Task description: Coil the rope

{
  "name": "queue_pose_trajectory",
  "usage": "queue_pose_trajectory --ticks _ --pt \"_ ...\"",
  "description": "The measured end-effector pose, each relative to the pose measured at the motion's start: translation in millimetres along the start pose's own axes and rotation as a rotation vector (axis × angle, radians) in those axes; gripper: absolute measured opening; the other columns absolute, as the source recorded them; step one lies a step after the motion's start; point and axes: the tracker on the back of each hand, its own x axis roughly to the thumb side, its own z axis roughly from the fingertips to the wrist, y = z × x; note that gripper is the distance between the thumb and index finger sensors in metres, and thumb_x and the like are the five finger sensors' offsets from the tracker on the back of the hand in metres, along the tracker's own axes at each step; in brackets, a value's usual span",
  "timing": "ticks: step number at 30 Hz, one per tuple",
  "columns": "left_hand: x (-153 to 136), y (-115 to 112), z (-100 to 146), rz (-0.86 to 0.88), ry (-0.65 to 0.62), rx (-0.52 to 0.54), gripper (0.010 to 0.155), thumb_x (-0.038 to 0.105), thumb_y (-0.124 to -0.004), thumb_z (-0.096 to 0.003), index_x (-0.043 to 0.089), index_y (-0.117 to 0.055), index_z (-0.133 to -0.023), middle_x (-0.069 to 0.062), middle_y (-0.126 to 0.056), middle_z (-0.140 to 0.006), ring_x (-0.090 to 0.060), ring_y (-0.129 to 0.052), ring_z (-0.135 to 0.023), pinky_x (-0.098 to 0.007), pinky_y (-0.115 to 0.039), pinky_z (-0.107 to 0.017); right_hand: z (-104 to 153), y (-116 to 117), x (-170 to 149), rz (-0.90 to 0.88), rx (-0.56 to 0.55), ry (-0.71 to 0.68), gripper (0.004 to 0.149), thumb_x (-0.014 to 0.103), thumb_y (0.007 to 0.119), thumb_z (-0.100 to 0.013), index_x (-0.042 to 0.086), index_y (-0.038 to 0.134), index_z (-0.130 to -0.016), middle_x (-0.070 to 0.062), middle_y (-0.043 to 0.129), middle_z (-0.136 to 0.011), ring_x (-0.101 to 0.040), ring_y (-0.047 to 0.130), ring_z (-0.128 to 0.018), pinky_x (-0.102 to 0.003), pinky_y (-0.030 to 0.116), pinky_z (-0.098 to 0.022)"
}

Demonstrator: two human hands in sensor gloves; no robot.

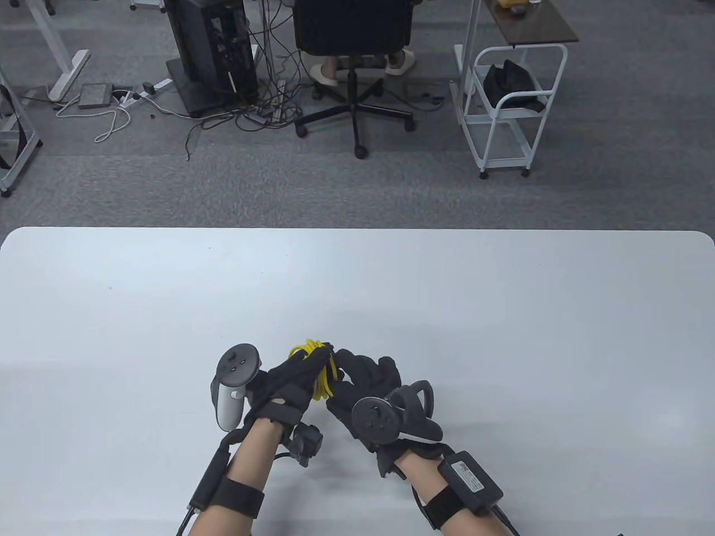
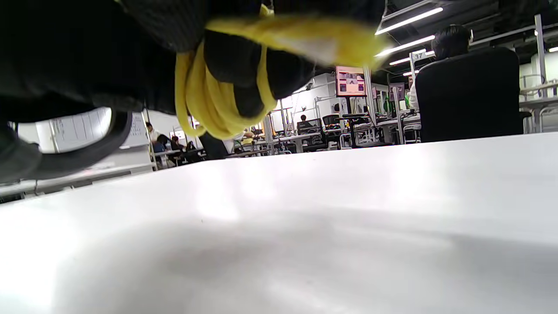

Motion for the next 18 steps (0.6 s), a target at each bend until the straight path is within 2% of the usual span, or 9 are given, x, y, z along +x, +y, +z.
queue_pose_trajectory --ticks 6,10,13,15,18 --pt "2.3 -0.9 -0.9 -0.054 0.003 0.008 0.059 0.046 -0.077 -0.0575 0.012 -0.070 -0.105 -0.018 -0.090 -0.097 -0.025 -0.103 -0.077 -0.033 -0.083 -0.060 0.4 5.0 1.9 0.067 0.022 0.026 0.040 0.046 0.070 -0.058 0.018 0.083 -0.084 -0.019 0.042 -0.117 -0.054 0.060 -0.096 -0.077 0.044 -0.066" --pt "5.9 -0.6 -0.4 -0.107 -0.020 0.030 0.057 0.041 -0.080 -0.0566 0.013 -0.070 -0.105 -0.016 -0.090 -0.097 -0.024 -0.103 -0.077 -0.033 -0.083 -0.060 -0.4 6.2 0.4 0.119 0.048 0.037 0.045 0.050 0.068 -0.058 0.017 0.084 -0.084 -0.018 0.041 -0.118 -0.055 0.059 -0.097 -0.077 0.043 -0.066" --pt "13.2 0.1 1.8 -0.231 -0.072 0.066 0.055 0.038 -0.081 -0.0561 0.016 -0.069 -0.105 -0.014 -0.089 -0.099 -0.023 -0.103 -0.079 -0.032 -0.083 -0.062 0.2 4.0 -7.2 0.107 0.035 0.047 0.051 0.054 0.066 -0.057 0.015 0.083 -0.085 -0.018 0.046 -0.117 -0.054 0.061 -0.097 -0.077 0.044 -0.066" --pt "19.2 -0.4 4.0 -0.340 -0.113 0.099 0.054 0.037 -0.081 -0.0560 0.018 -0.070 -0.105 -0.013 -0.088 -0.100 -0.023 -0.101 -0.080 -0.033 -0.081 -0.063 0.9 0.3 -15.8 0.103 0.019 0.102 0.056 0.057 0.065 -0.056 0.012 0.085 -0.082 -0.017 0.058 -0.114 -0.053 0.068 -0.093 -0.077 0.046 -0.066" --pt "28.8 -4.3 8.1 -0.577 -0.167 0.153 0.052 0.036 -0.081 -0.0556 0.021 -0.071 -0.104 -0.011 -0.089 -0.100 -0.024 -0.100 -0.082 -0.034 -0.079 -0.065 2.8 -4.7 -36.2 0.092 0.063 0.240 0.063 0.061 0.063 -0.056 0.009 0.086 -0.083 -0.019 0.065 -0.110 -0.054 0.072 -0.090 -0.076 0.047 -0.066"
